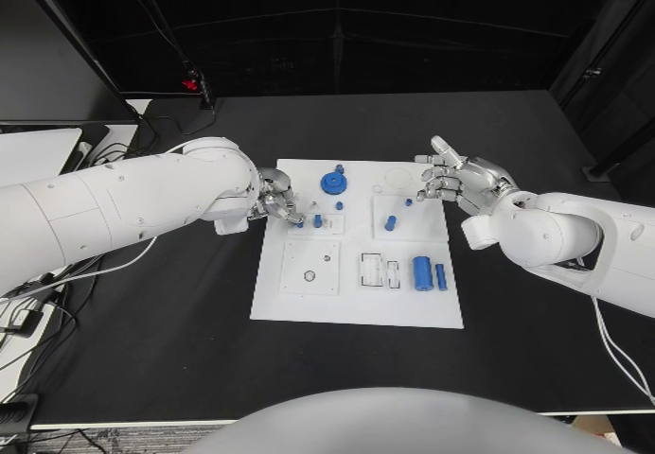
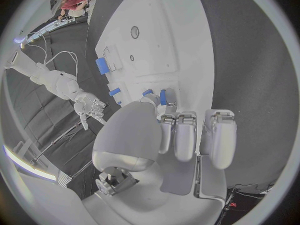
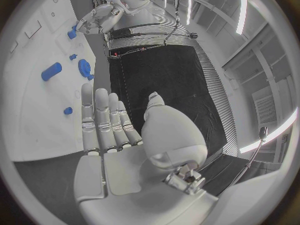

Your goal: Assemble the parts on the task board

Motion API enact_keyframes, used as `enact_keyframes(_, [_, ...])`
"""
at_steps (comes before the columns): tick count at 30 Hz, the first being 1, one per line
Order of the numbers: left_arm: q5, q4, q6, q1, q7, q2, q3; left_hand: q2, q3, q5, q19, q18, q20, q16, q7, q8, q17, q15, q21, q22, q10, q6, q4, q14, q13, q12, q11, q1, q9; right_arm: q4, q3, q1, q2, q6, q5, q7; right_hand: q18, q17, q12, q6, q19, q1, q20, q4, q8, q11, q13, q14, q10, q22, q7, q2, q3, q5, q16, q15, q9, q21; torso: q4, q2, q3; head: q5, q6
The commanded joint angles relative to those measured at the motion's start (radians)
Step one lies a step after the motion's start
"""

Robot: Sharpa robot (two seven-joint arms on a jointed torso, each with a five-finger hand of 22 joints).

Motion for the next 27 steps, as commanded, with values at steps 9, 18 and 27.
enact_keyframes(9, [-0.006,0.000,0.048,-0.007,-0.031,0.002,-0.005,0.017,0.042,-0.087,0.096,-0.003,0.016,0.001,0.007,-0.021,0.263,0.010,-0.005,0.259,0.111,-0.036,-0.060,0.107,0.261,-0.005,0.011,-0.137,-0.025,0.005,0.001,0.001,-0.002,0.009,0.001,0.009,0.009,-0.001,0.004,-0.009,-0.004,-0.002,0.004,0.000,0.006,0.000,-0.001,-0.007,-0.009,-0.002,0.026,0.009,-0.007,0.004,0.005,-0.002,-0.001,-0.005,0.0003,0.000,0.0005,-0.002,-0.001])
enact_keyframes(18, [-0.006,0.001,0.040,-0.007,-0.032,0.001,-0.005,-0.002,-0.009,-0.170,0.095,-0.003,0.019,0.001,0.005,-0.029,0.263,0.011,-0.006,0.259,0.111,-0.035,-0.061,0.107,0.261,-0.005,0.012,-0.254,-0.056,0.005,0.001,0.001,-0.004,0.009,0.001,0.008,0.009,-0.001,0.004,-0.009,-0.004,-0.002,0.004,0.000,0.006,0.000,-0.001,-0.007,-0.009,-0.002,0.026,0.009,-0.007,0.004,0.005,-0.002,-0.001,-0.005,-0.0002,0.000,0.0000,-0.003,-0.001])
enact_keyframes(27, [-0.006,0.003,0.036,-0.007,-0.034,0.000,-0.005,-0.007,-0.021,-0.204,0.094,-0.003,0.018,0.001,0.003,-0.027,0.263,0.010,-0.007,0.258,0.111,-0.035,-0.062,0.107,0.261,-0.005,0.010,-0.269,-0.064,0.005,0.001,0.001,-0.004,0.009,0.001,0.008,0.009,-0.003,0.006,-0.010,-0.004,-0.003,0.004,0.000,0.008,0.000,-0.003,-0.008,-0.009,-0.002,0.027,0.010,-0.007,0.004,0.007,-0.001,-0.001,-0.005,0.0003,0.000,0.0004,-0.002,0.000])
